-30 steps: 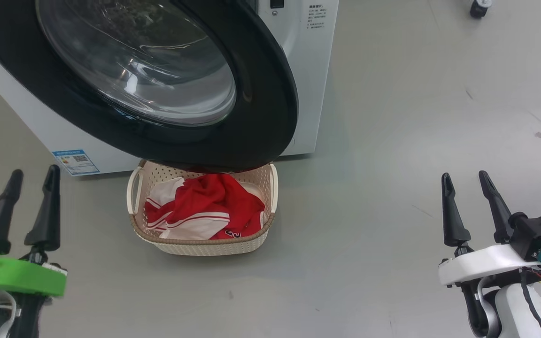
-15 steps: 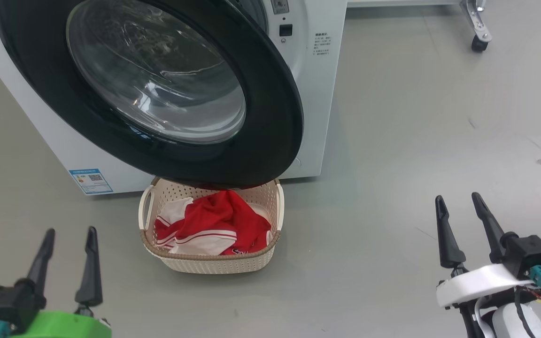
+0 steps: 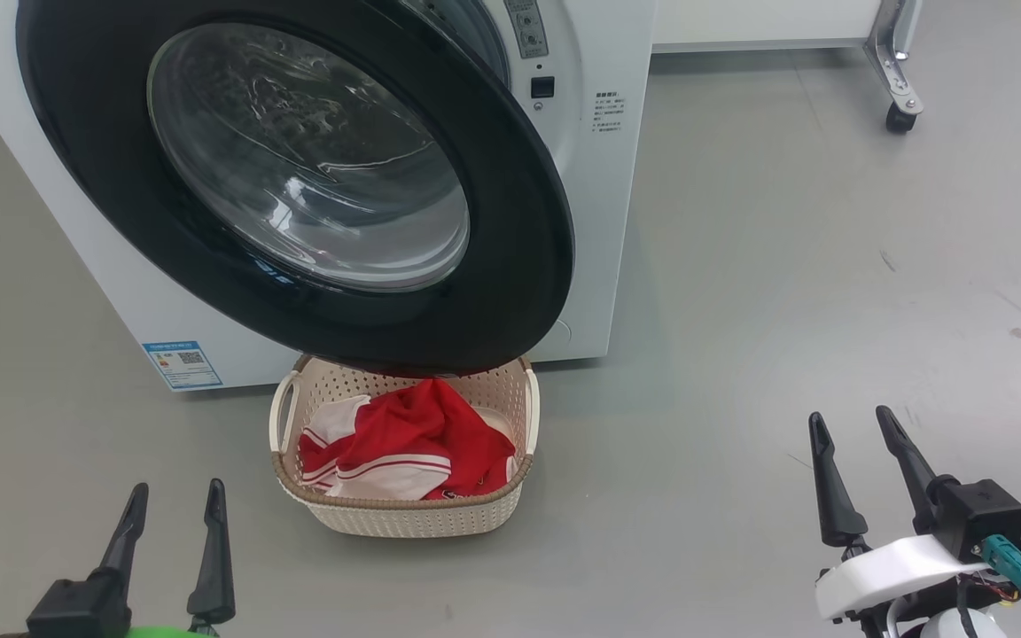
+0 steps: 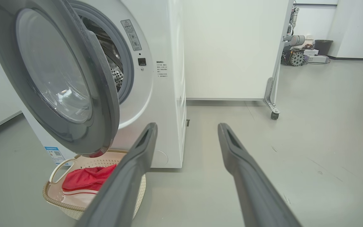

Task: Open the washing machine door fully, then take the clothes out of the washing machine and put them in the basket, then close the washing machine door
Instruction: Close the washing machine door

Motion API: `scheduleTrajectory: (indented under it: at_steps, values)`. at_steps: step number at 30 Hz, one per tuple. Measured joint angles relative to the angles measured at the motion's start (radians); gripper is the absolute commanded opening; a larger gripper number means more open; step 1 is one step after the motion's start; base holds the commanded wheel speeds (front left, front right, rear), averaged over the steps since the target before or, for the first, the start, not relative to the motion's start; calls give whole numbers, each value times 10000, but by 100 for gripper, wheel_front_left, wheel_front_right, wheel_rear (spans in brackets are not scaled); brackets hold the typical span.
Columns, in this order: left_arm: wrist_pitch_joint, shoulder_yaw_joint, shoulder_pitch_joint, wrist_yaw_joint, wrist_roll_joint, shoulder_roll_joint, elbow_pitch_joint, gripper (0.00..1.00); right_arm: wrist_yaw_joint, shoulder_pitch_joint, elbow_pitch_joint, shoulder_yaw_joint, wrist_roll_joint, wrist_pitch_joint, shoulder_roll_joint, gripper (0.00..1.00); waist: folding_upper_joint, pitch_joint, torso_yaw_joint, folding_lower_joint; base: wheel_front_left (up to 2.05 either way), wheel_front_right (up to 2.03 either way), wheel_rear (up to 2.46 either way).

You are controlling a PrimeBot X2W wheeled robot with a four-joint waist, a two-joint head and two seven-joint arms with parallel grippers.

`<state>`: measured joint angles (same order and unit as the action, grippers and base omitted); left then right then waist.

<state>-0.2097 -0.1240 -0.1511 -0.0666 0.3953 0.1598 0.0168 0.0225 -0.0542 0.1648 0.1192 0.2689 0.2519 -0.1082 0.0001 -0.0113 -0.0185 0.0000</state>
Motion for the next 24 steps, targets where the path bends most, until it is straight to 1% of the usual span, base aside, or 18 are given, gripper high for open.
scheduleTrajectory:
  at_steps: [13,21,23,24]
  values:
    - [-115,-31,-31,-173,-178,-188,121,100,-4,-109,-29,111,-82,0,54,100,0,84,-45,0,0,0,0]
    - [-201,-21,-32,-219,-288,-199,134,100,-8,-156,-86,125,-82,0,63,100,0,57,-62,0,0,0,0]
    - [-203,-10,-32,-222,-288,-222,132,100,-75,-156,-96,125,-84,-2,61,100,0,48,-63,0,0,0,0]
    - [-203,-8,-32,-222,-290,-230,130,100,-75,-156,-111,125,-84,-2,61,63,0,41,-63,0,0,0,0]
